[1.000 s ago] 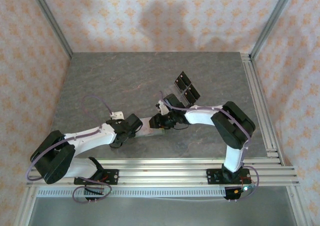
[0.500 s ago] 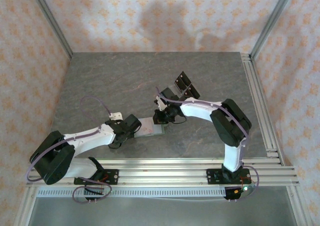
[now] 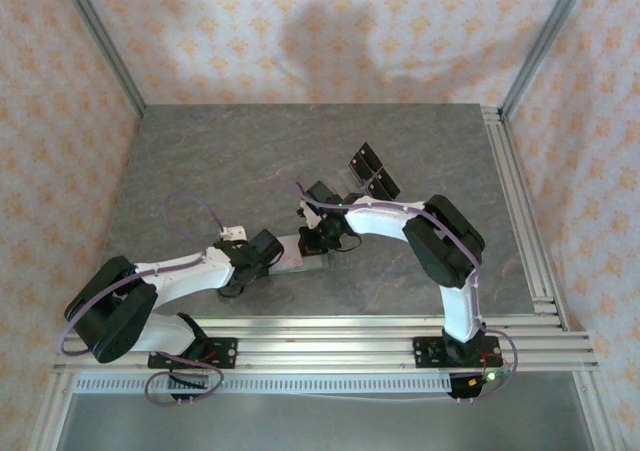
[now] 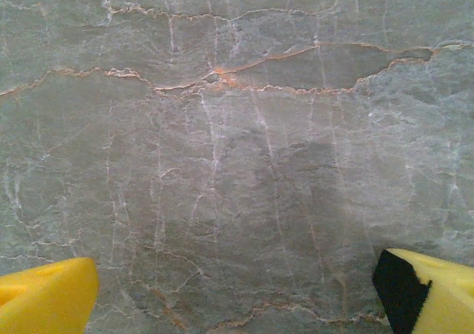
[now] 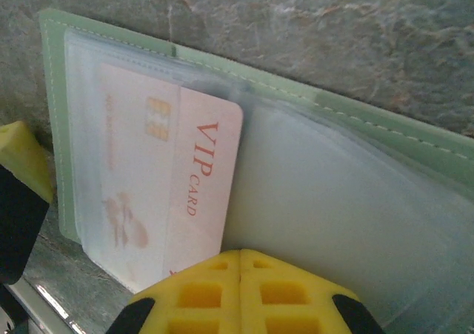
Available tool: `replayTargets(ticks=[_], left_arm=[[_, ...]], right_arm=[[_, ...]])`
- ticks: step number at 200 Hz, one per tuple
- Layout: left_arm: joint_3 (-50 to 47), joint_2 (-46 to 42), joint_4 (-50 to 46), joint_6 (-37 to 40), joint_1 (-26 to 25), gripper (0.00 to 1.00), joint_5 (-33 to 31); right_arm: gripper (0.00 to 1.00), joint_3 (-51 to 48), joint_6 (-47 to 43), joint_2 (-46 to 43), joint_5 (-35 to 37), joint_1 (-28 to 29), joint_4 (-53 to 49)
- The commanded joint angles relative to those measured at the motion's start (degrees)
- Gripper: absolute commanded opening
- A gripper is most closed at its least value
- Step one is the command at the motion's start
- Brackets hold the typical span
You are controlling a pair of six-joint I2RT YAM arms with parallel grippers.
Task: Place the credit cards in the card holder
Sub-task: Insert the credit card into the card slot.
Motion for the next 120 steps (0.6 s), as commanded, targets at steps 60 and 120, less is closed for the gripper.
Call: replayTargets(ticks=[60,120], left_arm=[[-1.1,2.2,2.9,1.0,0.6,0.98,1.6],[-1.4,2.4,3.7,1.1,0.6,0.98,2.2]], right_arm=[[0.04,6.8,-1.0,4.2,1.6,3.3,-4.2],[0.05,10.3,-1.1,6.1,-0.2,3.5,-5.0]])
